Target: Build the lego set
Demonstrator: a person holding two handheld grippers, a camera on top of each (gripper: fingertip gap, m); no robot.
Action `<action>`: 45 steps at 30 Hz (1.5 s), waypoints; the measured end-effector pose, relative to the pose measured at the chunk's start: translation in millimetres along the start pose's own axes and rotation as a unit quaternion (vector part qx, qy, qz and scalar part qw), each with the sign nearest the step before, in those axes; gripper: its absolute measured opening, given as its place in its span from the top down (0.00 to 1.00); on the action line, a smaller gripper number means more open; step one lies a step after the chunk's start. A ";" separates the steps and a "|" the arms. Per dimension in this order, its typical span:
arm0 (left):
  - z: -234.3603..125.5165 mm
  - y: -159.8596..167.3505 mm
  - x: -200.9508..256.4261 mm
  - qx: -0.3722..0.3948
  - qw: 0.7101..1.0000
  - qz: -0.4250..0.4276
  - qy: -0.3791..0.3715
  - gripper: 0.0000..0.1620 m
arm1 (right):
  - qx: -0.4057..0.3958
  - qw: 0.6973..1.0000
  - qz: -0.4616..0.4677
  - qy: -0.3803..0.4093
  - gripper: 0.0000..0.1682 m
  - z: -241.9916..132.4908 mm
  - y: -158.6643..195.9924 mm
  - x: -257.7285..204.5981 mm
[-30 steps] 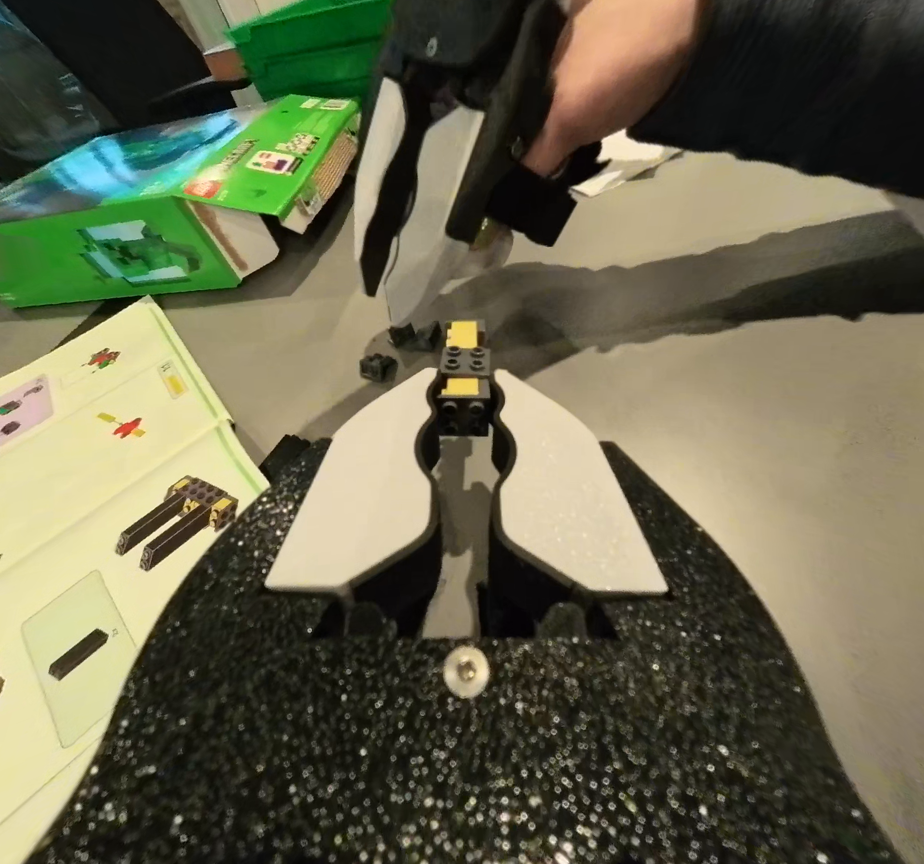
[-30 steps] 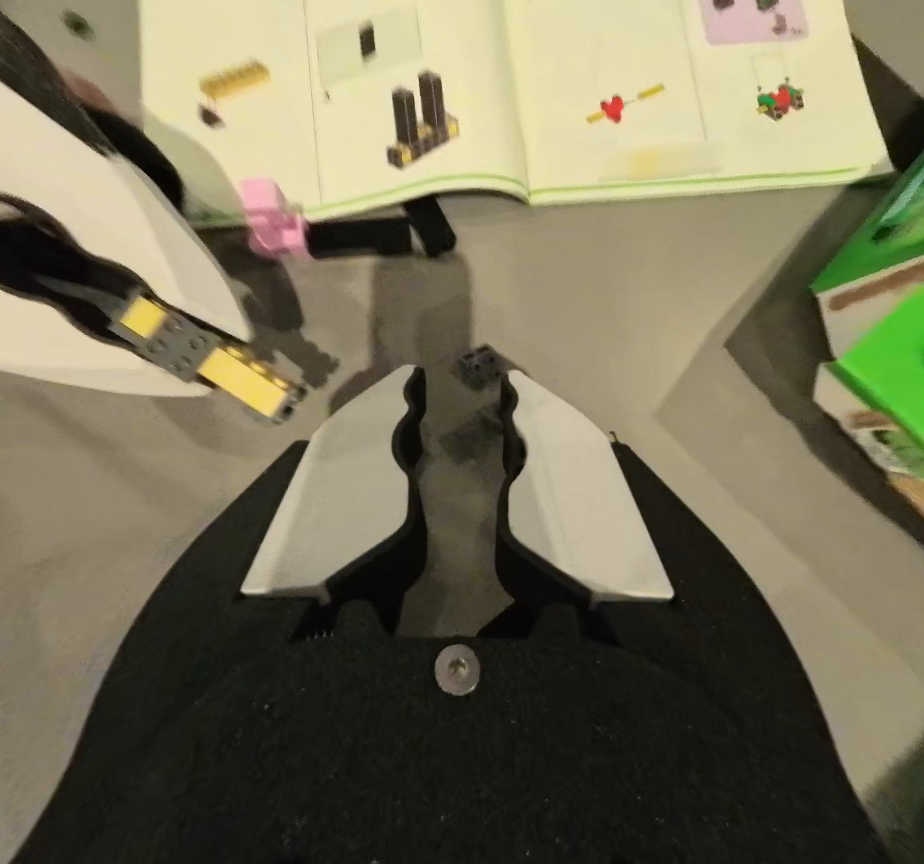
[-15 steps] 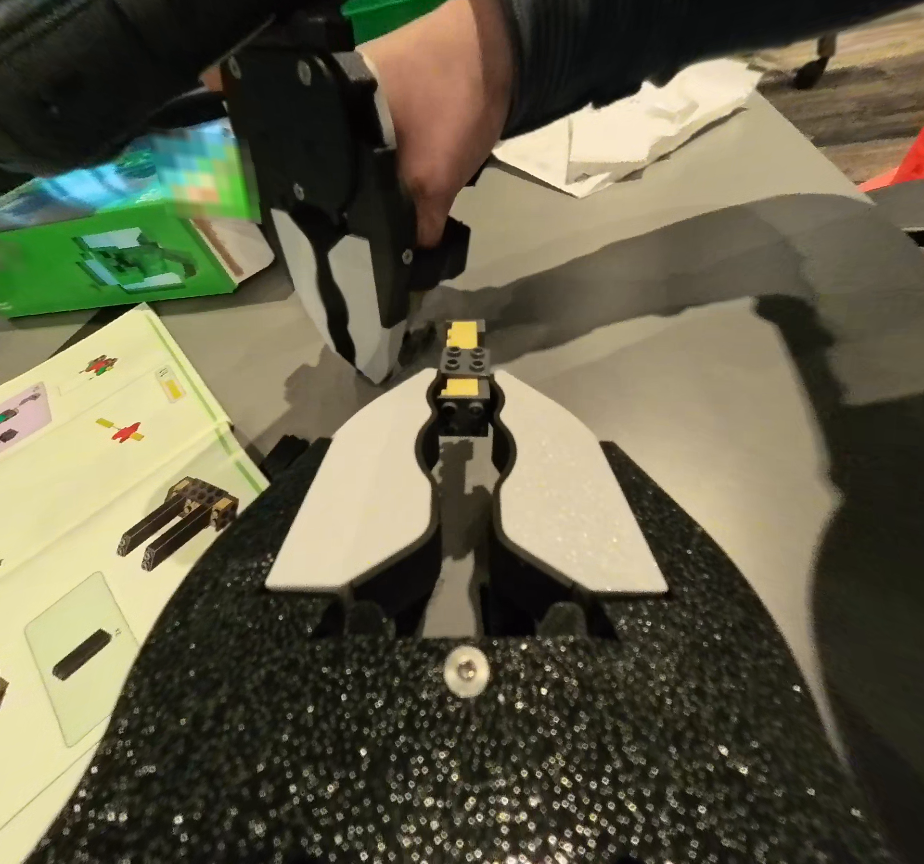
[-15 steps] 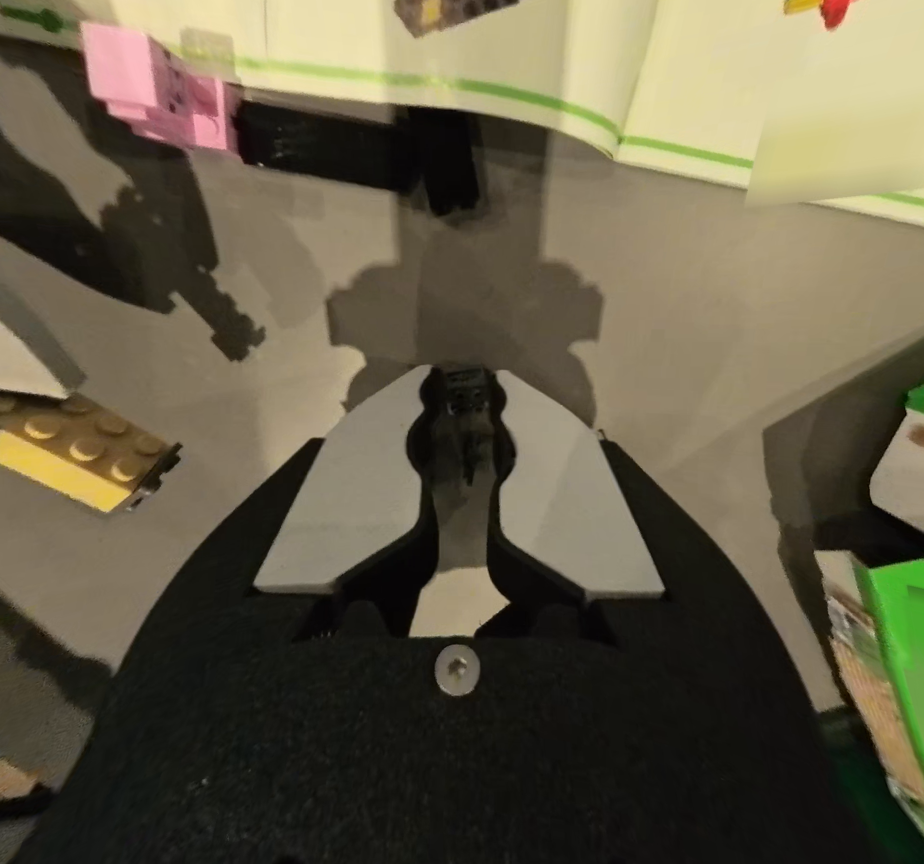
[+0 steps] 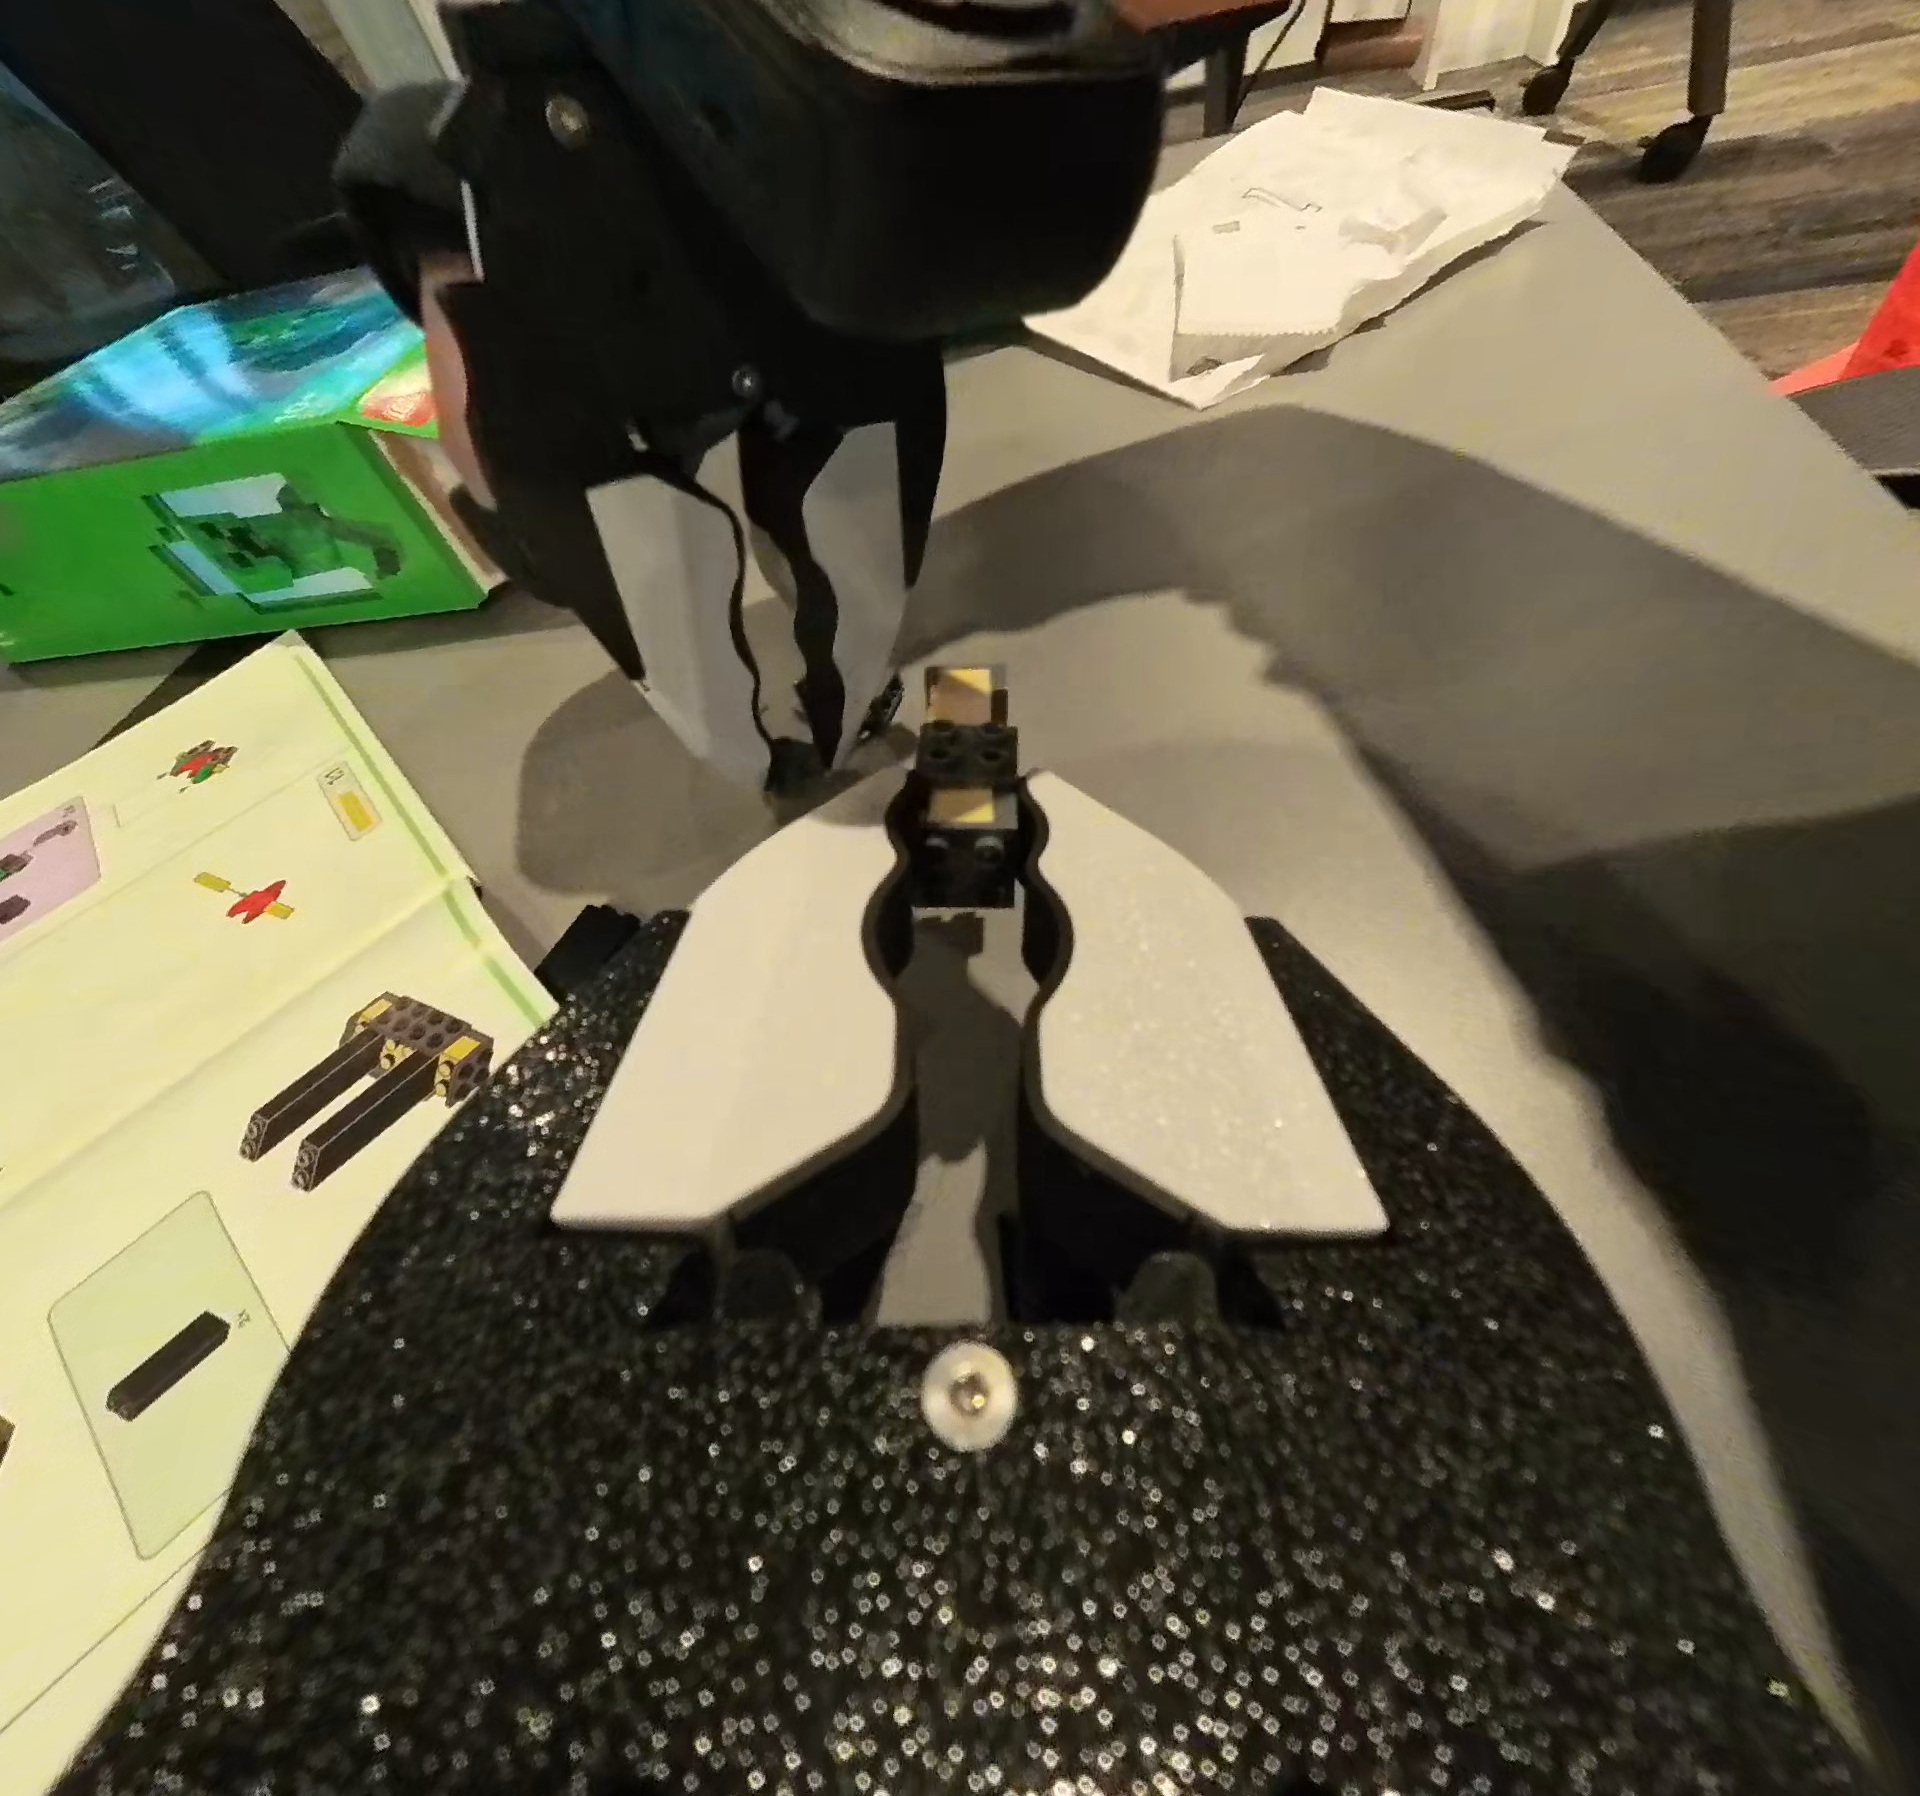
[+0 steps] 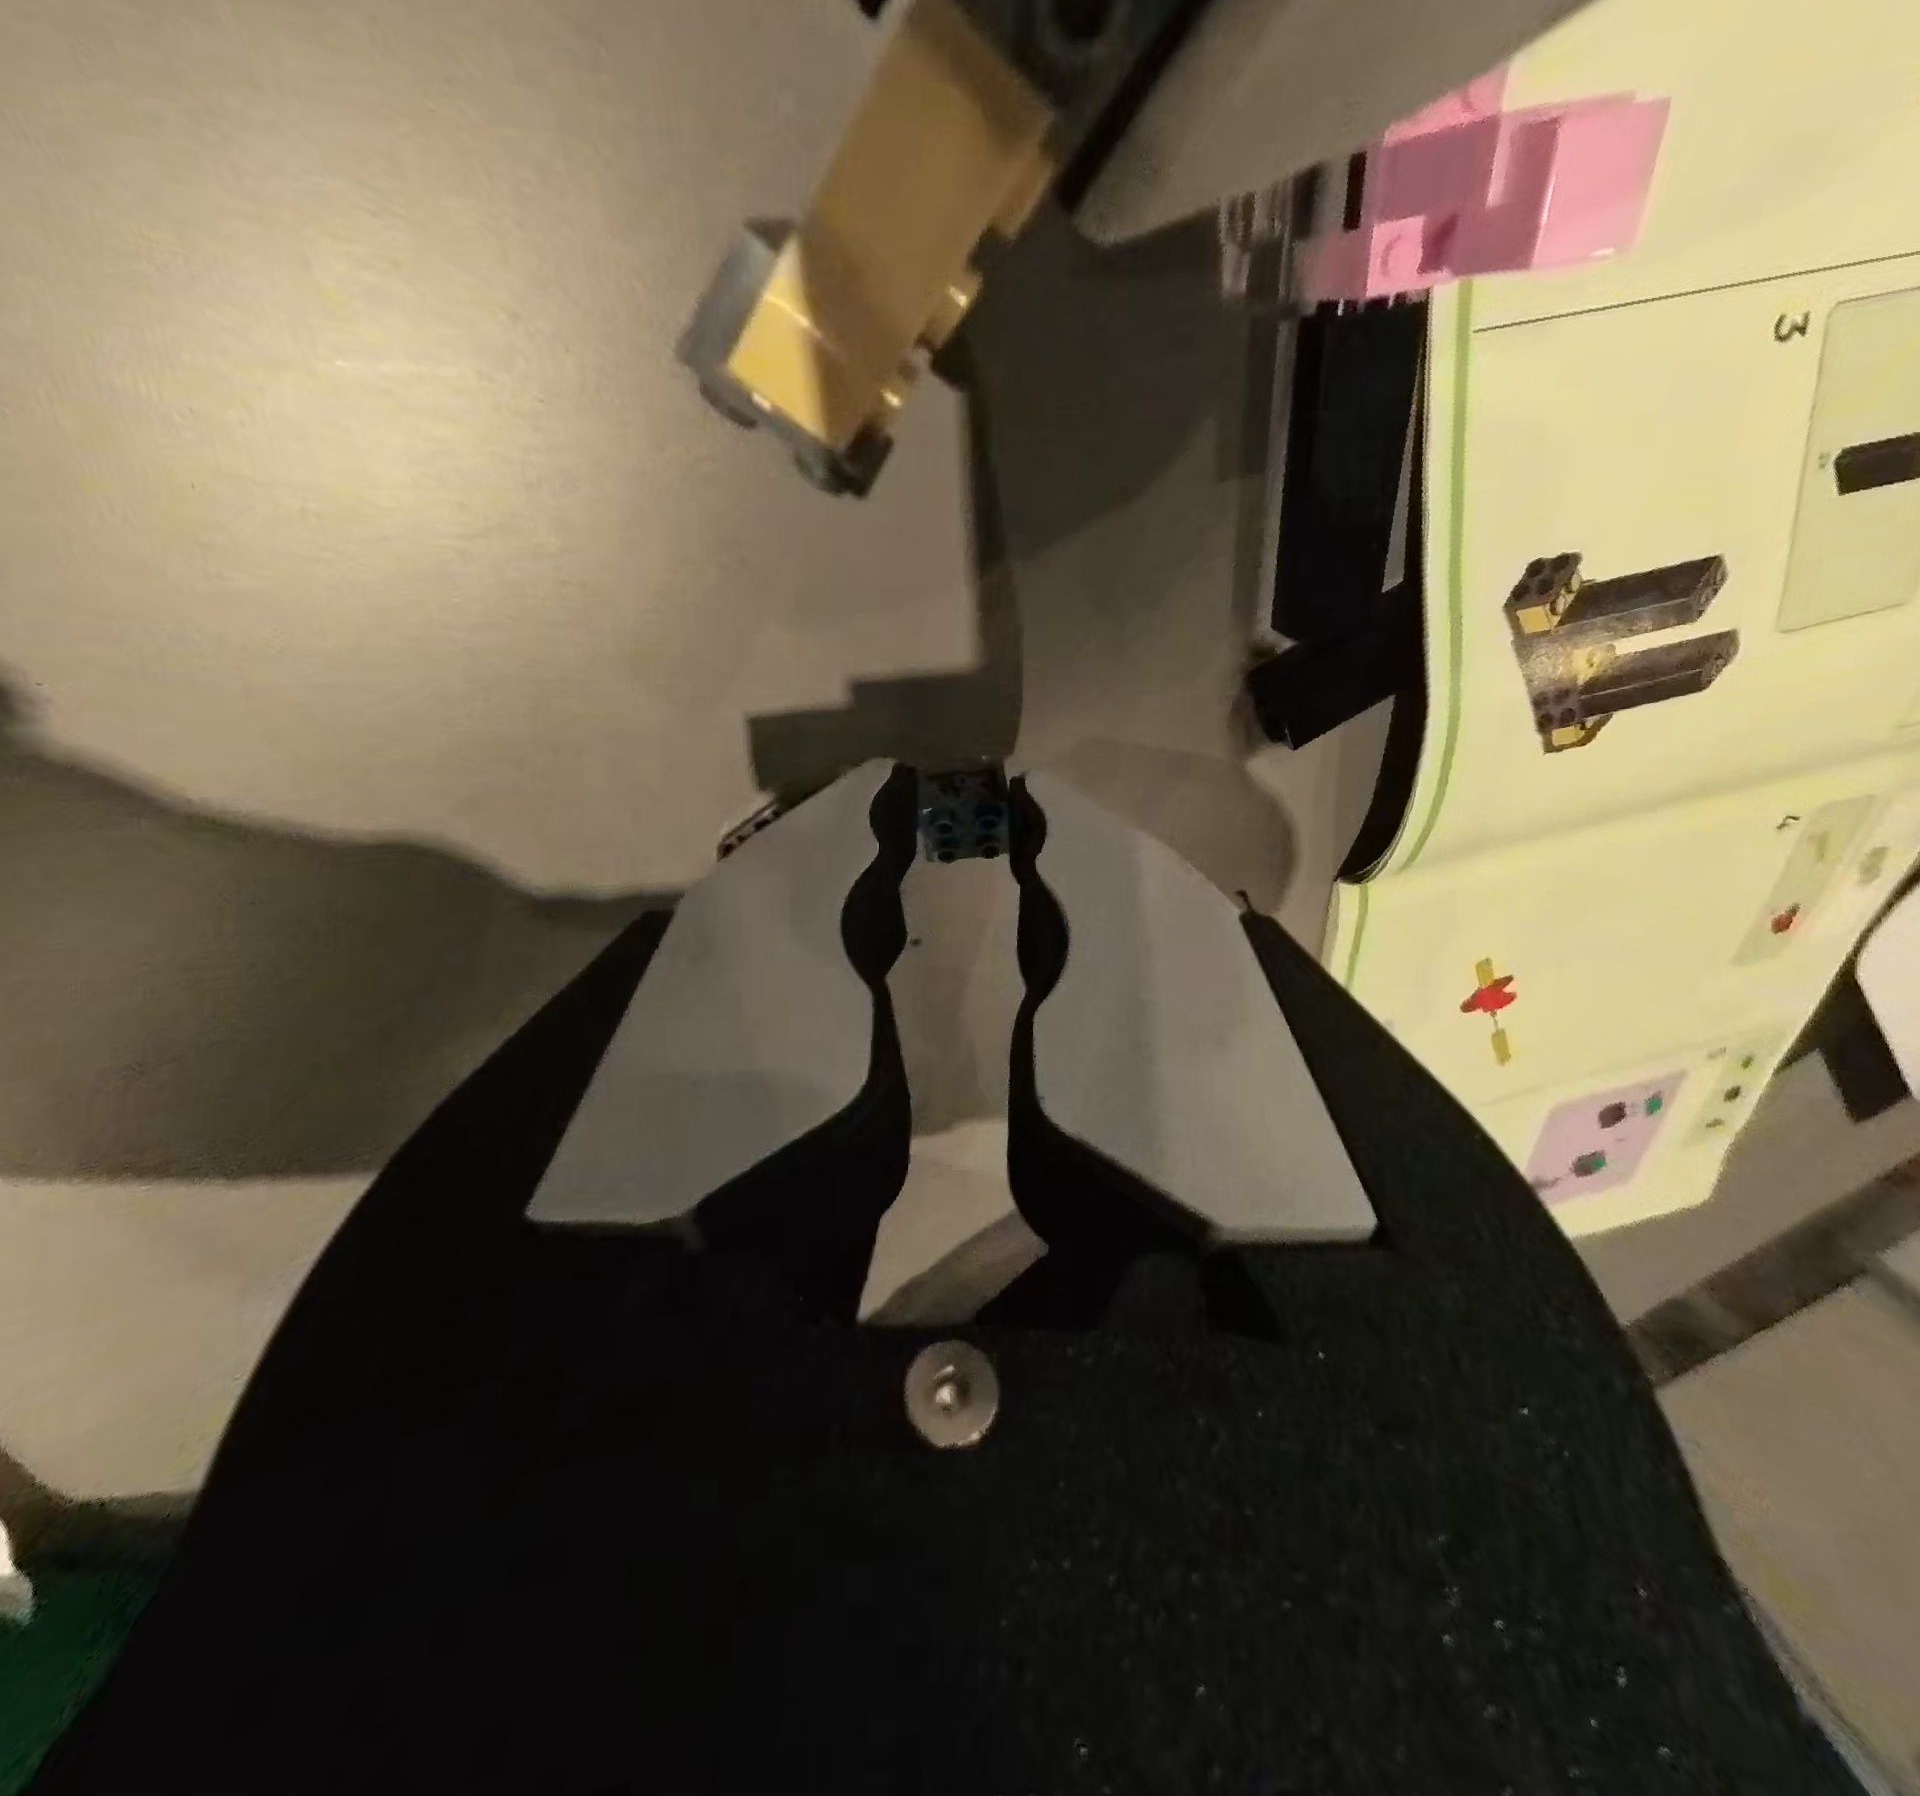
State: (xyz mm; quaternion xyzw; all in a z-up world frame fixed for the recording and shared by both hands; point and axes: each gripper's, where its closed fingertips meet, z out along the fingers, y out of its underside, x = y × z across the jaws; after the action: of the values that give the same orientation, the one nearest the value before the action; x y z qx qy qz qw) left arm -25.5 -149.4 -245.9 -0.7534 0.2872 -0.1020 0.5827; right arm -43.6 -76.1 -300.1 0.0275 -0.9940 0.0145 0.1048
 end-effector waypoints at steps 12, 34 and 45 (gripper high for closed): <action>-0.5 -0.8 -1.2 0.003 1.000 -0.011 0.004 0.90 | 0.078 0.820 0.559 0.100 0.83 -21.7 26.5 5.8; -1.4 -2.0 -2.8 0.007 1.000 -0.019 0.002 0.90 | 0.058 0.710 0.693 0.108 0.89 4.2 17.4 5.1; -1.5 -2.0 -4.7 0.008 0.999 -0.036 0.007 0.90 | 0.152 0.788 0.566 0.191 0.89 -43.0 4.3 13.3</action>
State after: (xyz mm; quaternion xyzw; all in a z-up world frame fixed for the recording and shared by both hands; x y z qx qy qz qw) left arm -29.5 -147.6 -242.7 -0.7580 0.2635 -0.1306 0.5822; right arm -47.9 -71.0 -255.4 -0.5278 -0.7762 0.2266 0.2599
